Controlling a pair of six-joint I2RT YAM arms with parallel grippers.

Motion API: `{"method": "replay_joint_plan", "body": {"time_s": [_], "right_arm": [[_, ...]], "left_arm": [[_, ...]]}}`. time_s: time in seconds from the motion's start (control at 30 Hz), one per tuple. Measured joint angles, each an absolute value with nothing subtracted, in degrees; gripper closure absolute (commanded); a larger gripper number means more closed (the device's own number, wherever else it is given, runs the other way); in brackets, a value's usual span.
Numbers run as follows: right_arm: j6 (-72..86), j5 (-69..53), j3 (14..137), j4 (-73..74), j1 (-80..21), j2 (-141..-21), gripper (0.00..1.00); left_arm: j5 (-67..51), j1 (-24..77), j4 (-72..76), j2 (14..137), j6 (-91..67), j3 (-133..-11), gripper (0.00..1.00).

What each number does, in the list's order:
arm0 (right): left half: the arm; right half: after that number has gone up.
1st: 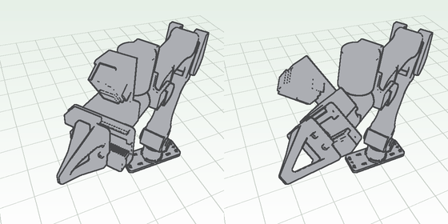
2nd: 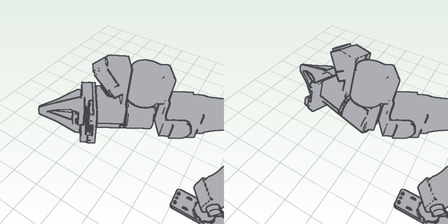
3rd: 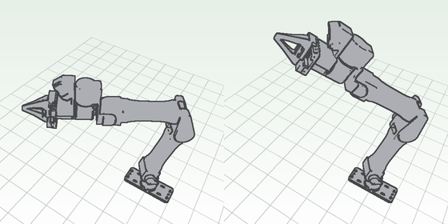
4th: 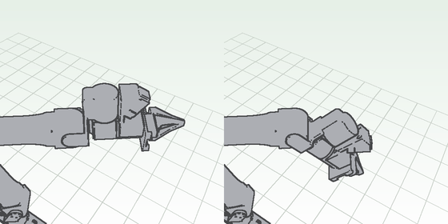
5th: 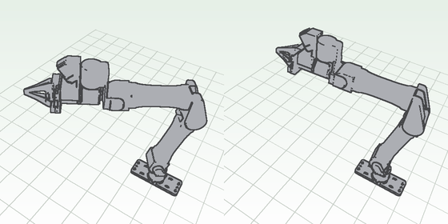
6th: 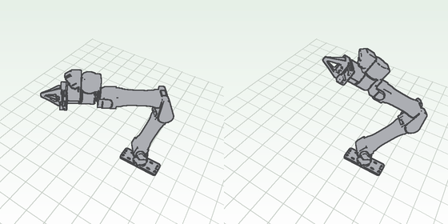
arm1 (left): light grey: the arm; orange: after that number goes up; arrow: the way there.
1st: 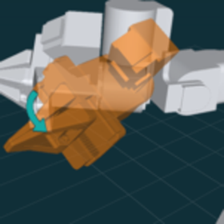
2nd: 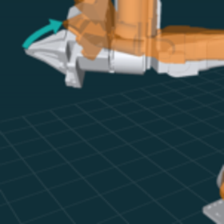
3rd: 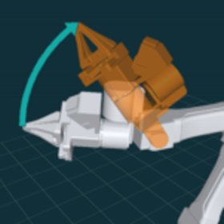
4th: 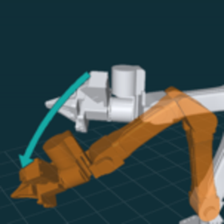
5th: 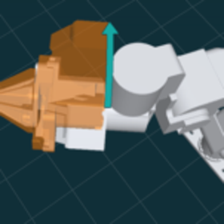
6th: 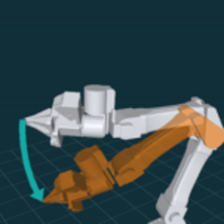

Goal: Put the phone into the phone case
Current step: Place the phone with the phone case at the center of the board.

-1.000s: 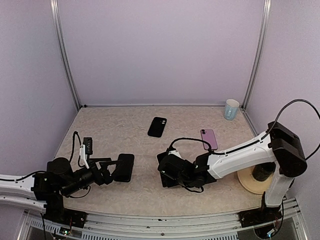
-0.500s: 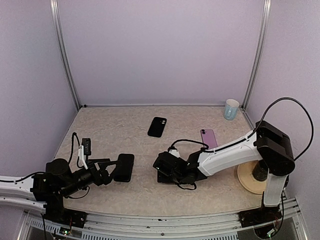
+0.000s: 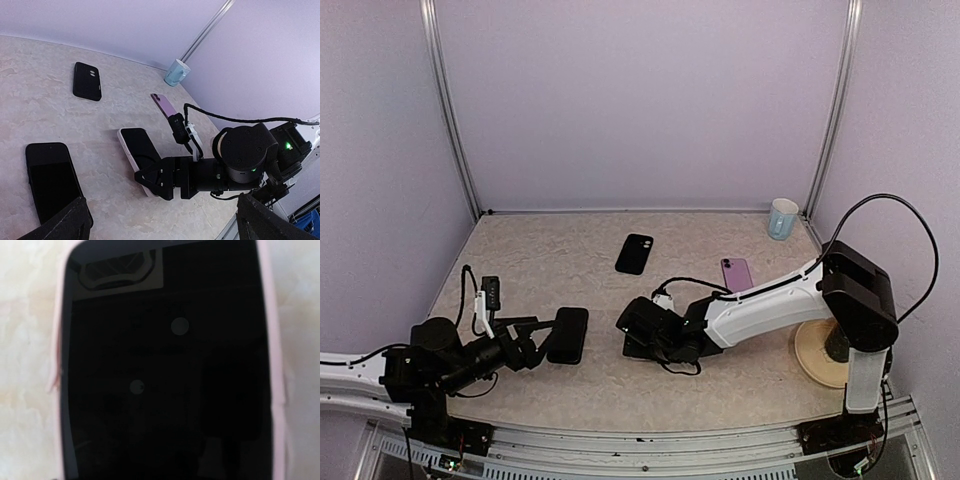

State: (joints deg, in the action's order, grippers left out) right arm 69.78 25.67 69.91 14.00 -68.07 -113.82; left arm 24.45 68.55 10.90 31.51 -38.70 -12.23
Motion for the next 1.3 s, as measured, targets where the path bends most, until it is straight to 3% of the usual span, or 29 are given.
{"method": "replay_joint_plan", "body": {"time_s": [0.43,1.03,1.3], "right_arm": [[71.7,25.1,71.0,15.5,-68.1,-114.2,0.28],[71.4,24.7,72.4,17.2,-68.6,-114.8,0.14],[70.1,24.9,73.6,18.8,-69.1,-115.4,0.13]], "left_arm": [[24.9,68.6,10.4,29.5,-38.8,-11.2,0.01],[25.8,68.6,10.4,29.0,-39.0,-9.8,0.01],[26.0,68.6,10.4,28.7,-39.1,-9.7,0.01]]}}
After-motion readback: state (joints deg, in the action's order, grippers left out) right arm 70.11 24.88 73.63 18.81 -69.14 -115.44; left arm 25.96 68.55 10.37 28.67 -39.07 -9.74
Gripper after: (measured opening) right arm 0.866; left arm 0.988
